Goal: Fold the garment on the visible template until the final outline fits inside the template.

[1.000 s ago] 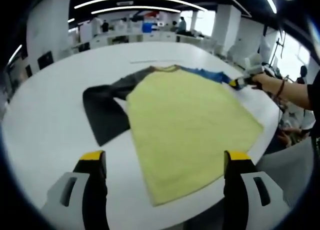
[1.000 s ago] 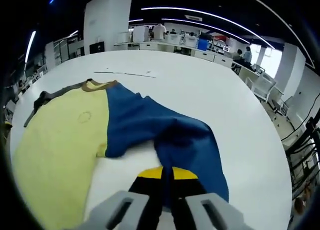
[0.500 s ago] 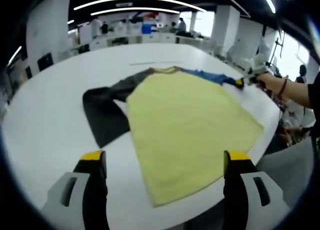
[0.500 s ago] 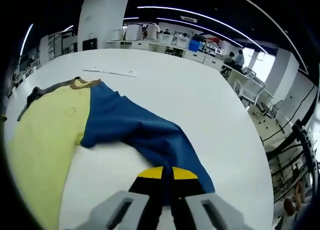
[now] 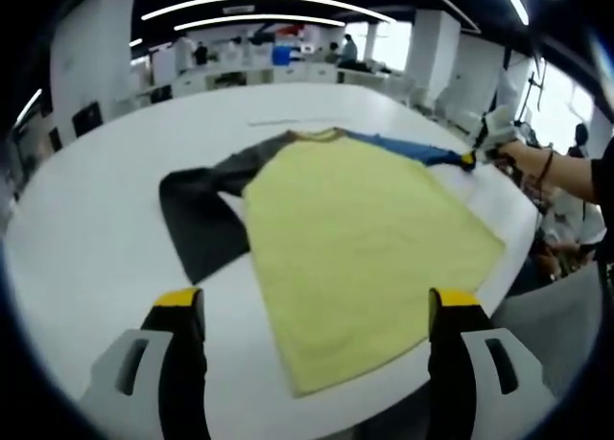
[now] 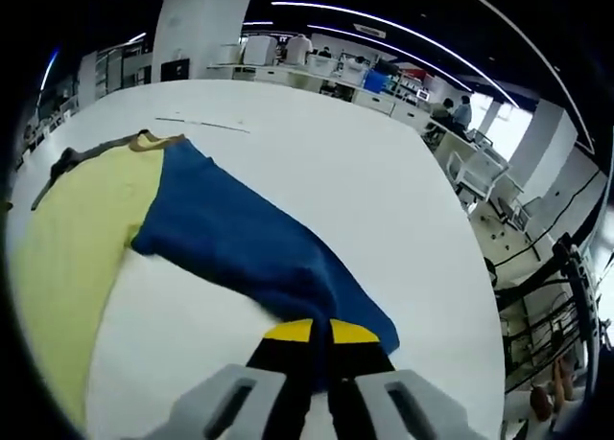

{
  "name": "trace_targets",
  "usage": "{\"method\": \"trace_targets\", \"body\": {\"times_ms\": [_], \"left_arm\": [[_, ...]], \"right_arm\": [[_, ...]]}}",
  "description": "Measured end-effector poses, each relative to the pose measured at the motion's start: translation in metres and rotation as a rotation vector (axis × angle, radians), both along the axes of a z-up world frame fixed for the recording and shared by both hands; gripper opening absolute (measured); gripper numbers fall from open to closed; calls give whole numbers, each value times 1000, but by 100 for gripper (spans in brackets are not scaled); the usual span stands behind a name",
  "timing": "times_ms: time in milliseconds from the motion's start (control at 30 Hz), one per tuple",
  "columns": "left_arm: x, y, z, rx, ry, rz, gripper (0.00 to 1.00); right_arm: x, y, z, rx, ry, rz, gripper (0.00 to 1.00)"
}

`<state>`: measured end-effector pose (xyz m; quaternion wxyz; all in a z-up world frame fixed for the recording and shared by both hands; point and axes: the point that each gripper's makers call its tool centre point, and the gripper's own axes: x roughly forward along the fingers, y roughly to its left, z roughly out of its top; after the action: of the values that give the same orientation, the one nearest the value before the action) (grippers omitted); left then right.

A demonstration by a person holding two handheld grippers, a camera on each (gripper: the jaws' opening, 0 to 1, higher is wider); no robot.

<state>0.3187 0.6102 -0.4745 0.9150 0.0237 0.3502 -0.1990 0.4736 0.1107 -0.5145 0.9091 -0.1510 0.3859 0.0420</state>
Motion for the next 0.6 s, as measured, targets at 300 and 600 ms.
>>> {"method": "trace_targets", "body": {"times_ms": [300, 600], "left_arm": [[-1, 0, 0, 7, 3, -4, 93], [-1, 0, 1, 10, -1, -9, 94]], "right_arm": [[8, -11, 0, 25, -25, -1, 0], [20, -24, -4, 53, -38, -31, 0]]}}
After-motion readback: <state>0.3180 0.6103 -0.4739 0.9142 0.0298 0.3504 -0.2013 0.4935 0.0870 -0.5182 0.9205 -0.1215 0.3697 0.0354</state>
